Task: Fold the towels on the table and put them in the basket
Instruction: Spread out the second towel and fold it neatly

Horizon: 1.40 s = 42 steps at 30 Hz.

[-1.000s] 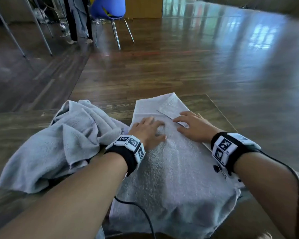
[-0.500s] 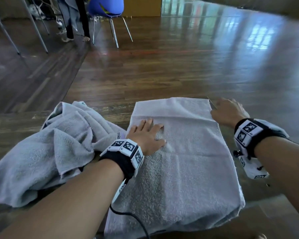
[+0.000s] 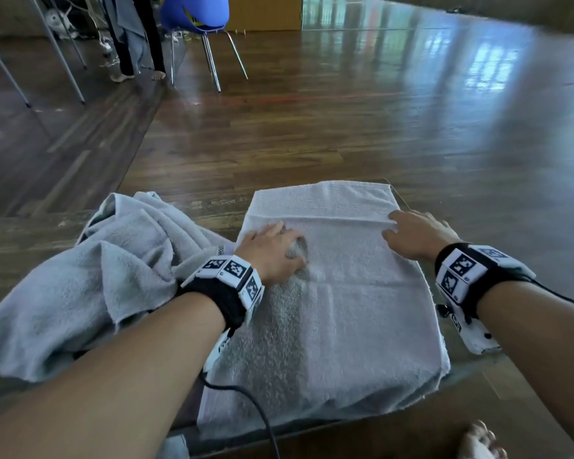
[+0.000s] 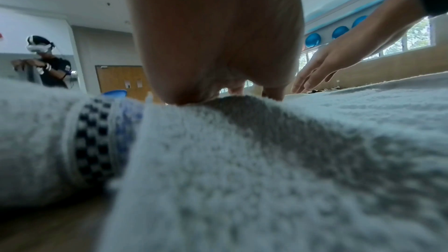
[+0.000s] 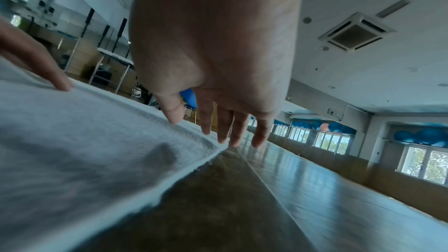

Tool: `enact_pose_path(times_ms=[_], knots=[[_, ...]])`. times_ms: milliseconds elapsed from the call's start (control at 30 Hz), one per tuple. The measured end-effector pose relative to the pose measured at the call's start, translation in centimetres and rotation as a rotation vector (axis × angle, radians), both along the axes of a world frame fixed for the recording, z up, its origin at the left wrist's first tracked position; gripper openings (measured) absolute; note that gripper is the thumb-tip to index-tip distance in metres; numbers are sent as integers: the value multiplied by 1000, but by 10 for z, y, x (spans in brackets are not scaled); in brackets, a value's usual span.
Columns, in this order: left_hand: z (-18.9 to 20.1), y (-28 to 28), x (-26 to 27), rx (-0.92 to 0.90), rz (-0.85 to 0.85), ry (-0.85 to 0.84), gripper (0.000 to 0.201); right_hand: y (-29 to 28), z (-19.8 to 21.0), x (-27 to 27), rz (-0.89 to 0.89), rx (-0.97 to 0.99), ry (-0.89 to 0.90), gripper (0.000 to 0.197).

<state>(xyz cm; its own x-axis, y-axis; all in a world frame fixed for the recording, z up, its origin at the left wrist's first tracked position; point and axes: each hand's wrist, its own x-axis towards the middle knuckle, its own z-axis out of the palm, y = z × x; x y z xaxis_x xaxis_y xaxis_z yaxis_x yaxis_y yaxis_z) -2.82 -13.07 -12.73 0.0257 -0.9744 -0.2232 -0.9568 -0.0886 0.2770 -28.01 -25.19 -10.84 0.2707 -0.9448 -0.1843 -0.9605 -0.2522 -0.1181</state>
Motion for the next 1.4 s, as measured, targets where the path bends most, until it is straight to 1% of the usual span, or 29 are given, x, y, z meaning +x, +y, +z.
enact_pose_path(times_ms=[133, 167, 267, 400, 467, 500, 567, 667, 767, 800, 867, 933, 1033, 1133, 1200, 1233, 1300, 1367, 1400], knots=[[24, 24, -12, -141, -35, -2, 40, 56, 3, -16, -39, -29, -212, 42], [30, 33, -16, -158, -29, 1, 34, 74, 2, -21, -47, -41, -259, 37], [34, 68, -24, -181, 0, 13, 22, 131, -5, -39, -89, -118, -346, 12], [22, 123, -28, -260, 62, 18, 21, 198, -21, -68, -249, -193, -475, 17], [14, 152, -30, -290, 143, -12, 21, 220, -33, -78, -346, -134, -465, 17], [10, 166, -31, -306, 190, -32, 21, 228, -40, -82, -379, -87, -440, 22], [2, 190, -32, -318, 259, -17, 21, 236, -52, -85, -400, 1, -445, 33], [-1, 215, -36, -317, 343, 23, 30, 239, -62, -82, -365, 107, -534, 33], [2, 227, -41, -285, 479, -8, 45, 238, -65, -79, -417, 55, -663, 22], [3, 229, -41, -256, 510, -28, 47, 238, -65, -79, -442, 37, -693, 24], [5, 230, -41, -206, 533, -48, 41, 239, -63, -80, -471, 51, -743, 28], [5, 229, -38, -181, 541, -12, 37, 239, -63, -85, -504, 96, -839, 30], [8, 225, -32, -186, 568, 85, 40, 239, -64, -96, -593, 210, -1024, 24], [9, 226, -28, -230, 631, 213, 35, 241, -67, -104, -615, 257, -1069, 26], [9, 226, -28, -243, 666, 275, 31, 246, -65, -107, -603, 285, -1083, 26], [9, 227, -28, -241, 673, 277, 29, 249, -64, -108, -585, 331, -1091, 24], [10, 227, -29, -225, 663, 251, 26, 256, -60, -109, -488, 506, -1103, 19], [12, 228, -31, -223, 641, 249, 25, 264, -58, -107, -345, 683, -1053, 19], [12, 229, -31, -232, 635, 259, 25, 268, -57, -106, -300, 725, -1021, 20]])
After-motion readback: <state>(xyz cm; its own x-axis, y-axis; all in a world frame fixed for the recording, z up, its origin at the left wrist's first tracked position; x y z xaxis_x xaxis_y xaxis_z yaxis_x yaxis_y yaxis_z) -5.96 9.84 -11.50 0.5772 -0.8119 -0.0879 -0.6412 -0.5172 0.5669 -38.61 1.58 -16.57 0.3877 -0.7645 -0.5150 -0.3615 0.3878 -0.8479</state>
